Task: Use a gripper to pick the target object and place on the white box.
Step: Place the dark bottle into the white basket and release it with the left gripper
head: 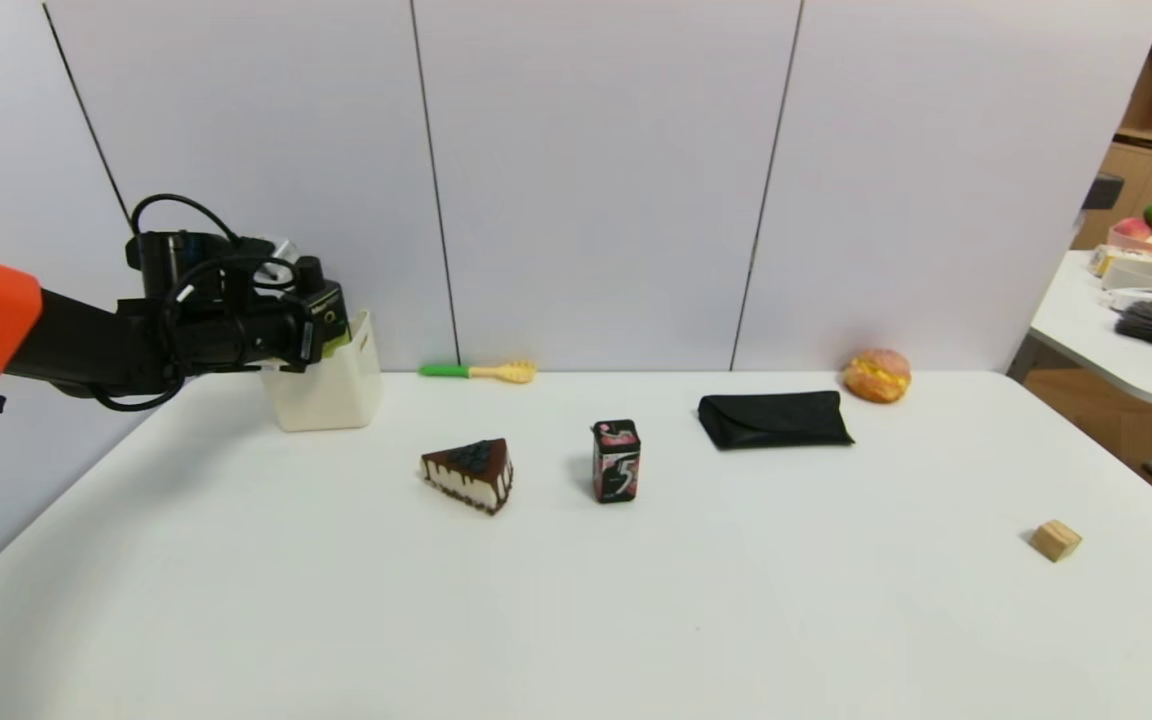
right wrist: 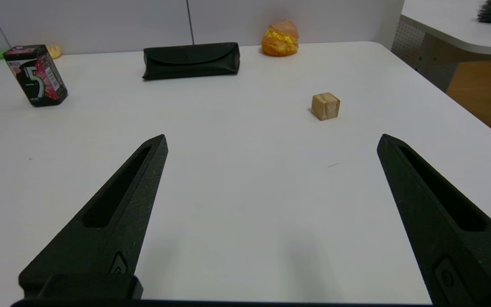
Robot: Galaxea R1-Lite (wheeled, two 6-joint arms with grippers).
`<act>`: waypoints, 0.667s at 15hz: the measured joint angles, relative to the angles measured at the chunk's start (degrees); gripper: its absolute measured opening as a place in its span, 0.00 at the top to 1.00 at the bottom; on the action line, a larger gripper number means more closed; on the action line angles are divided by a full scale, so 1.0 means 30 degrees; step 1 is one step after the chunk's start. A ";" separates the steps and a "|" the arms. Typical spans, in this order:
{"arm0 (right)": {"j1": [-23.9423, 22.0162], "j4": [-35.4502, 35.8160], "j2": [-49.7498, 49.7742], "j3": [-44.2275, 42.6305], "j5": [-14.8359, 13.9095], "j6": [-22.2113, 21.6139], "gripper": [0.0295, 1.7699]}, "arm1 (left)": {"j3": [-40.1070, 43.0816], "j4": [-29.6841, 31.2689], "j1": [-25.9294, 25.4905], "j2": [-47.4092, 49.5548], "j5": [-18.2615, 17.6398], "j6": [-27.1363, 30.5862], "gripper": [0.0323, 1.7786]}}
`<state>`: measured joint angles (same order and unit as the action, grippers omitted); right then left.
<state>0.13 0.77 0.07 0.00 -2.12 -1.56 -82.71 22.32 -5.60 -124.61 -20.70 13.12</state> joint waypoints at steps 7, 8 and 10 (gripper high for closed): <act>0.0000 0.0000 0.0000 0.0000 0.0012 -0.0004 0.04 | 0.0000 -0.0008 -0.0016 0.0053 0.0037 0.0061 0.36; 0.0000 -0.0008 0.0000 0.0000 0.0012 -0.0004 0.04 | -0.0008 -0.0016 0.0000 0.0102 0.0028 0.0053 0.32; 0.0000 -0.0008 0.0000 0.0000 0.0004 -0.0012 0.04 | 0.0000 -0.0102 0.0000 0.0378 0.0020 0.0065 0.26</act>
<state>0.13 0.74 0.07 0.00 -2.11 -1.60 -82.71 22.02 -5.60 -123.48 -20.64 13.31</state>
